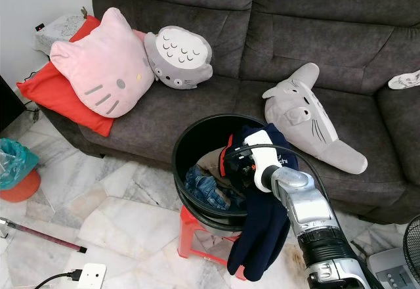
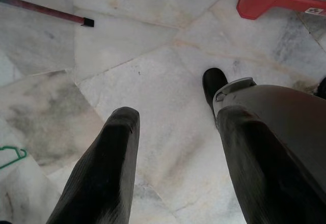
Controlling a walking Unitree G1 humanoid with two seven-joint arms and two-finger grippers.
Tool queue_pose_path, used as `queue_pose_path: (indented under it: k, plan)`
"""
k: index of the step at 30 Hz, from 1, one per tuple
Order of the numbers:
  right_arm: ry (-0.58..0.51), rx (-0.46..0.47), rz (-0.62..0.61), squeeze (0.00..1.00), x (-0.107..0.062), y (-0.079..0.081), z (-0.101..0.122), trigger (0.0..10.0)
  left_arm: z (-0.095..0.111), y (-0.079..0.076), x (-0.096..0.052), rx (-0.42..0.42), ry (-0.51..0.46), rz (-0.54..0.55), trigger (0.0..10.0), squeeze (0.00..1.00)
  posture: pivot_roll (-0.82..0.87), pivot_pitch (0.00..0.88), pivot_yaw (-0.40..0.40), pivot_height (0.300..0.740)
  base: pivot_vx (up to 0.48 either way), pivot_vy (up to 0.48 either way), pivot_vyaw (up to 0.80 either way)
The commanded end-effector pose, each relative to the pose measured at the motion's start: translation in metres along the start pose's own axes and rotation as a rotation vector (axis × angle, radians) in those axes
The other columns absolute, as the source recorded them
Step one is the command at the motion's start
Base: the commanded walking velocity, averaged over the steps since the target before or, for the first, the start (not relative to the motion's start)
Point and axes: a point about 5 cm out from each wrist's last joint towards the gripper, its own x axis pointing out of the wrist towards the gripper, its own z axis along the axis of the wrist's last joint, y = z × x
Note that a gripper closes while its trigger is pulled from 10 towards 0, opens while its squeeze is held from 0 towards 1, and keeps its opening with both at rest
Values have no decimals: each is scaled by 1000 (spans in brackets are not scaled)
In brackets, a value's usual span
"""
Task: Hang hanger
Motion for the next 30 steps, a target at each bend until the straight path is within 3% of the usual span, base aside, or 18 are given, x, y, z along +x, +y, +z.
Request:
queue_pose_path:
  k: [1, 15, 16, 17, 18, 19, 20, 30]
  plan:
    - [14, 4, -15, 0, 0, -3, -4, 10000, -7, 1, -1, 16, 25, -3, 10000, 0, -78, 89, 18, 740, 0, 0, 0]
    - [15, 24, -54, 0, 1, -7, -4, 10000, -7, 1, -2, 19, 26, -6, 10000, 0, -78, 88, 18, 740, 0, 0, 0]
    - [14, 24, -52, 0, 2, -6, -4, 8784, -7, 1, -2, 19, 26, -6, 10000, 0, -77, 87, 18, 740, 0, 0, 0]
    - [14, 23, -50, 0, 2, -6, -4, 8784, -7, 1, -2, 19, 26, -7, 10000, 0, -77, 87, 18, 740, 0, 0, 0]
    - [14, 21, -47, 0, 2, -6, -4, 4745, -7, 1, -2, 19, 26, -7, 10000, 0, -77, 87, 18, 740, 0, 0, 0]
    - [14, 20, -46, 0, 2, -5, -4, 3255, -7, 1, -2, 19, 26, -7, 10000, 0, -77, 87, 18, 740, 0, 0, 0]
    - [14, 19, -45, 0, 3, -5, -4, 0, -7, 1, -2, 18, 26, -6, 10000, 0, -76, 87, 17, 740, 0, 0, 0]
    - [16, 11, -43, 0, 3, -5, -4, 0, -7, 0, -2, 17, 27, -7, 10000, 0, -77, 85, 16, 740, 0, 0, 0]
